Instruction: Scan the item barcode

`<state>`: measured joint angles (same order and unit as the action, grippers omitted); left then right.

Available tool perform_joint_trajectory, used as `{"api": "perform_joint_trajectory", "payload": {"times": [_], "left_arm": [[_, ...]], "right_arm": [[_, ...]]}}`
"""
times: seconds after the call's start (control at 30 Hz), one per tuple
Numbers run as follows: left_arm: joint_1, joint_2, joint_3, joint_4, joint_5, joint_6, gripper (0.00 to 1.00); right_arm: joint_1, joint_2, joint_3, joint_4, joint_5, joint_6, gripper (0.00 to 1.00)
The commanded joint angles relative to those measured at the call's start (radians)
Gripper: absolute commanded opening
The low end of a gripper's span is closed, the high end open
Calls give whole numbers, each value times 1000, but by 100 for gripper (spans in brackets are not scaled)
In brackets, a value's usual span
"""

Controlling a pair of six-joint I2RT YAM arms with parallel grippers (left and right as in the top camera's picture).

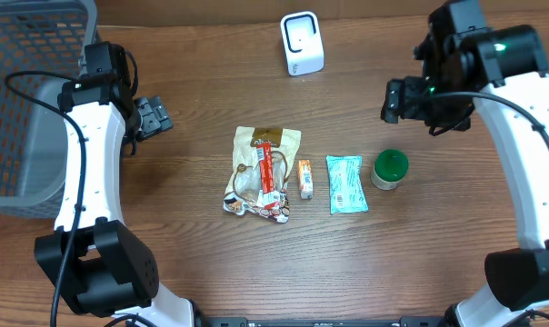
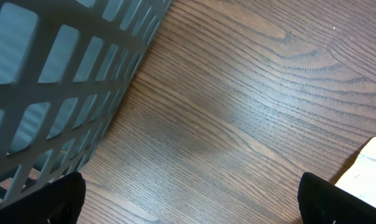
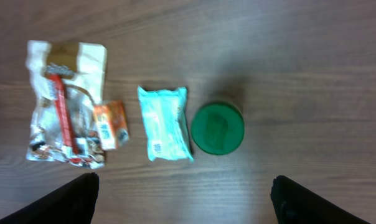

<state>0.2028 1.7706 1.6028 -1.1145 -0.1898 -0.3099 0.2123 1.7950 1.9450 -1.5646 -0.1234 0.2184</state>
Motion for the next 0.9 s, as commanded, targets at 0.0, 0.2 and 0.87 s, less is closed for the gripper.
{"api": "perform_joint_trajectory", "payload": {"times": [0.0, 0.2, 0.87], "left_arm": [[-3, -26, 16, 0, 7, 18, 100], [-5, -26, 16, 0, 7, 18, 100], [-7, -26, 16, 0, 7, 18, 100]], "right_arm": [[3, 3, -86, 32, 26, 57, 91], [3, 3, -335, 214, 48, 74, 91], [112, 3, -606, 518, 218, 127, 91]]}}
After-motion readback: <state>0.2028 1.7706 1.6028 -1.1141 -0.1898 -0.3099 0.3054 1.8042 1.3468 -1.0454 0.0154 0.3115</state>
